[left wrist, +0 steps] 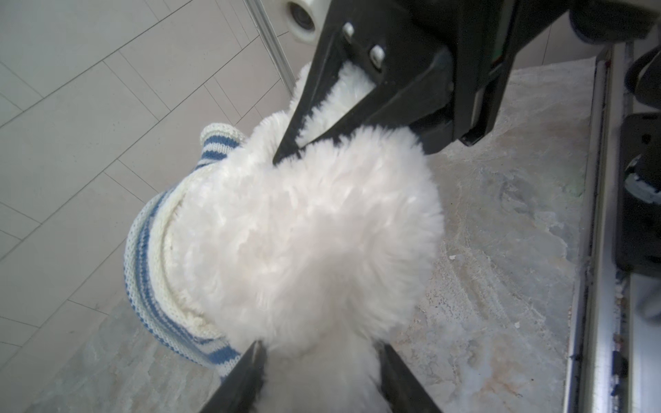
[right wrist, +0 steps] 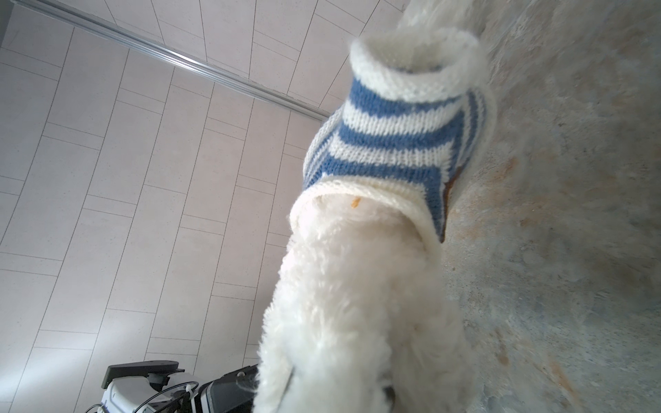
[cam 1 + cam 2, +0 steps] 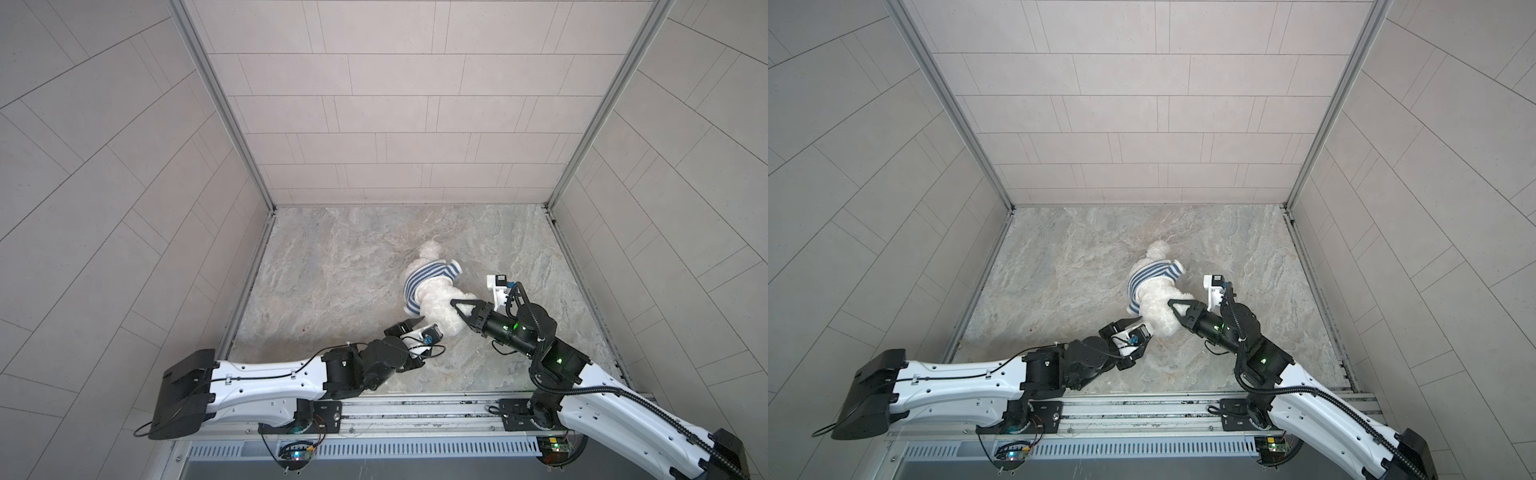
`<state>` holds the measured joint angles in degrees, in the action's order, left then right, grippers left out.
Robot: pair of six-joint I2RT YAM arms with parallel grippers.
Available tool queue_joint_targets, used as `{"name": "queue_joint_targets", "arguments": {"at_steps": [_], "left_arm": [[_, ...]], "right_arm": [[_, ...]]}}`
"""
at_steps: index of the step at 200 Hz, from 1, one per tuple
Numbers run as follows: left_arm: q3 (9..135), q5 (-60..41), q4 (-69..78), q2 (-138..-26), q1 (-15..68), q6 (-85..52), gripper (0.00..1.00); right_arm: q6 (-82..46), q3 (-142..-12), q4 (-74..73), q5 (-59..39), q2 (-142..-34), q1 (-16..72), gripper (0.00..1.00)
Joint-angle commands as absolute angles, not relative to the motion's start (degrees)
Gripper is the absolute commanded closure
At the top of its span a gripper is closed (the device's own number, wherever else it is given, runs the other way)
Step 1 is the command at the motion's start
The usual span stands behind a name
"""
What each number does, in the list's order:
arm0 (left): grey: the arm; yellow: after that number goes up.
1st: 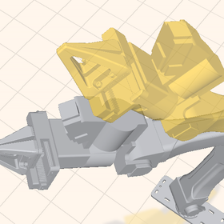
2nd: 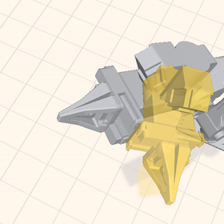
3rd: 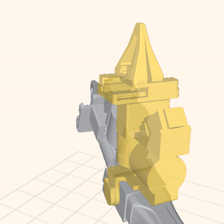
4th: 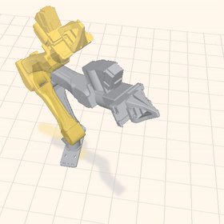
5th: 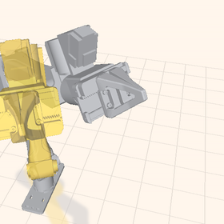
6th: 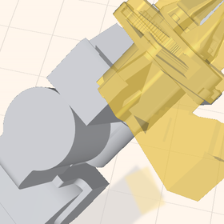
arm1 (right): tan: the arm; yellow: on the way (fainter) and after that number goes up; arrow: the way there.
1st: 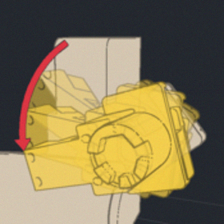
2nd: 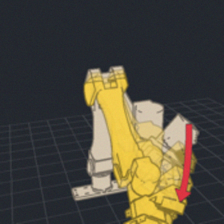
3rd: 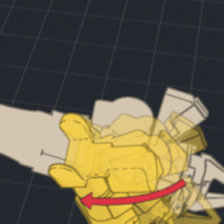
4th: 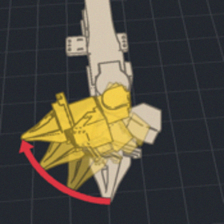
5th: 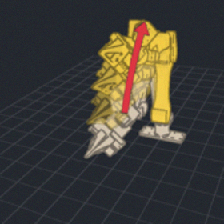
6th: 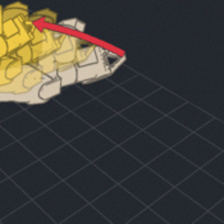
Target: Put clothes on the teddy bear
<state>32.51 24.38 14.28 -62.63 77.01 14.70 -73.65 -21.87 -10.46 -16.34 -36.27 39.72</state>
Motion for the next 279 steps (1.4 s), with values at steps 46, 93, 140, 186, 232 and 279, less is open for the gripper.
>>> {"name": "queue_joint_targets", "arguments": {"at_steps": [46, 93, 140, 186, 232, 279], "left_arm": [[33.38, 24.41, 15.75, -59.95, 77.24, 14.94, 1.0], [35.45, 19.49, 4.74, -50.18, 76.34, 14.43, 1.0], [41.69, 14.08, -12.39, -44.69, 76.03, 14.15, 1.0], [45.96, 12.37, -19.74, -45.29, 76.03, 13.87, 1.0], [49.0, 12.0, -23.79, -47.96, 76.03, 14.06, 1.0], [49.65, 9.57, -23.38, -46.92, 76.03, 13.21, 1.0]], "right_arm": [[-75.15, -20.57, -15.34, -17.14, -35.42, 38.85, 1.0], [-60.6, -24.49, -3.25, -18.26, -33.11, 38.85, 0.62], [-39.6, -26.01, 2.62, -18.11, -25.09, 40.15, 0.19], [-23.71, -31.65, 5.17, -20.79, -25.83, 45.33, 0.0], [-5.08, -41.29, 14.38, -12.78, -32.37, 61.53, 0.01], [1.56, -45.52, 21.88, -3.56, -39.96, 68.64, 0.0]]}}
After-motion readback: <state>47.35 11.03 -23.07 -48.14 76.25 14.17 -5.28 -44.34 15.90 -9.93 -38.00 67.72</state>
